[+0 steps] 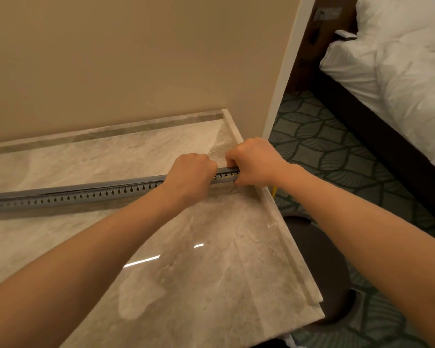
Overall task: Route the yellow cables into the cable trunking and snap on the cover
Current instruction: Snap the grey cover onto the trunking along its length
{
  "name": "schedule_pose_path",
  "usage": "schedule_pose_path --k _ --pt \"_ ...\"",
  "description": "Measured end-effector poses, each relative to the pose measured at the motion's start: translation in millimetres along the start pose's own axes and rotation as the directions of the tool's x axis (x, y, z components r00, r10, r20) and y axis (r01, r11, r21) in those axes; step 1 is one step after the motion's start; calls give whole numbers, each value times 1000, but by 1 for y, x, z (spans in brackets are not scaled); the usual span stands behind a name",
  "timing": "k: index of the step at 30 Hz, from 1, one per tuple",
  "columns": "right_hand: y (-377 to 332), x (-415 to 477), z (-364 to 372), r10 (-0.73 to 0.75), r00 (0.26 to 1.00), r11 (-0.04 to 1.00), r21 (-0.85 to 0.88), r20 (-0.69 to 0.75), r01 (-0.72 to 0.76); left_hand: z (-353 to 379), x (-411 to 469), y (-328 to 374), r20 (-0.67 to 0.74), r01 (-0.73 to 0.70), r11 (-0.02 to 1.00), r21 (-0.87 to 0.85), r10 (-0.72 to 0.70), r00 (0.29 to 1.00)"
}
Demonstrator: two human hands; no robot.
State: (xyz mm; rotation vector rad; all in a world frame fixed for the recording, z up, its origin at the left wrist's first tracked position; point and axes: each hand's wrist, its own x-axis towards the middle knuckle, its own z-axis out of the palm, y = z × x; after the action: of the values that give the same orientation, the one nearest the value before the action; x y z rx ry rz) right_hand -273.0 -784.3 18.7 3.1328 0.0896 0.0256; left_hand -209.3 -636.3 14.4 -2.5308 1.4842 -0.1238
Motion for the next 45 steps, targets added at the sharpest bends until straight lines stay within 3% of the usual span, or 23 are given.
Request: schedule_pose_path --k 16,21,24,27,33,45 --pt "6 12 -6 -18 995 994 113 98 7 -2 3 -2 22 -43 999 -17 44 999" --pt "7 4 -4 -58 997 998 21 44 57 -7 8 -9 15 -55 998 -19 56 998" --pt "12 -9 4 -55 998 997 60 -22 56 -4 7 -9 12 -64 998 18 64 998" --pt "25 -31 13 -8 997 988 152 -72 18 6 3 -10 -25 -54 999 9 54 998" --pt "59 -69 18 101 989 989 120 -106 -89 27 0 -17 -31 -33 993 -118 29 999" --pt "2 -27 11 -95 995 994 -64 -31 92 38 -2 -29 3 -56 998 -21 56 998"
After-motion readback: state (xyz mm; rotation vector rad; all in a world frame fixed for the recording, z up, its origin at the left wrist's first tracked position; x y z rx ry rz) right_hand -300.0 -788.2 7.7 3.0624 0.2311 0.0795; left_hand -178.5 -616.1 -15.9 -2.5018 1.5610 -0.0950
